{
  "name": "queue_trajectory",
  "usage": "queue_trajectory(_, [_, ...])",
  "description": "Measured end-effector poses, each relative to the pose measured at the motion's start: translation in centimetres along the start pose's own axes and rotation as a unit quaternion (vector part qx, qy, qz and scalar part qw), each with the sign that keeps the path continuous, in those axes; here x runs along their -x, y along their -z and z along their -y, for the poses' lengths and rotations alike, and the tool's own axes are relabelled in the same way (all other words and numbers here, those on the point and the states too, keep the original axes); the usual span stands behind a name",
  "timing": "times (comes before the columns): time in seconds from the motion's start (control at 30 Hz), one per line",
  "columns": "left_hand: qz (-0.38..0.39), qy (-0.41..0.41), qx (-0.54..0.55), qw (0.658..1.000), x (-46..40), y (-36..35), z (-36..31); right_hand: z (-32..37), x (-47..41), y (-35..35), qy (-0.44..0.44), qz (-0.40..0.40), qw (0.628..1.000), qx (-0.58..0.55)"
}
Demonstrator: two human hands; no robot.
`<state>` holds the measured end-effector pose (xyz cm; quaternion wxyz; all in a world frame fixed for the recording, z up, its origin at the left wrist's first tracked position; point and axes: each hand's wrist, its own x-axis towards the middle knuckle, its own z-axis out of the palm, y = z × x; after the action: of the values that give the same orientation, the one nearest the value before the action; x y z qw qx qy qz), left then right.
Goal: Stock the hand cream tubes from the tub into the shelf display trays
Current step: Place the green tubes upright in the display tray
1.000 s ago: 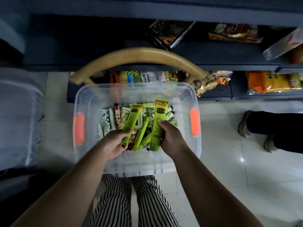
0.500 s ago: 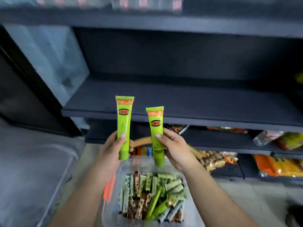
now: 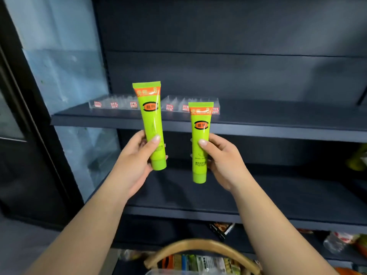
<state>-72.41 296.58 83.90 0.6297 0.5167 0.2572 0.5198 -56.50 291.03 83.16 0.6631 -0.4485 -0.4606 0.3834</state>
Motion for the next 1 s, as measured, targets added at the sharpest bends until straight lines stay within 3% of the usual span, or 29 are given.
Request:
queue_trajectory(0.23, [0.064, -0.041, -0.024, 0.997, -8.9, 0.4, -2.9, 1.7, -6.3, -1.3, 0.059, -0.041, 0.997, 0.024])
queue_trajectory(0.53, [0.172, -0.020, -0.045, 0.984, -21.4, 2.9, -2.6, 1.1, -17.3, -3.5, 0.116, -0.169, 0.978, 0.028])
queue_trajectory(0.8, [0.192, -0.030, -0.064, 0.979, -25.7, 6.1, -3.8, 1.0, -22.9, -3.9, 0.152, -0.250, 0.956, -0.008])
queue_trajectory(1.0, [0.209, -0.054, -0.083, 0.973, -26.8, 6.2, -3.6, 2.0, -24.2, -2.8, 0.194, -0.243, 0.950, 0.014])
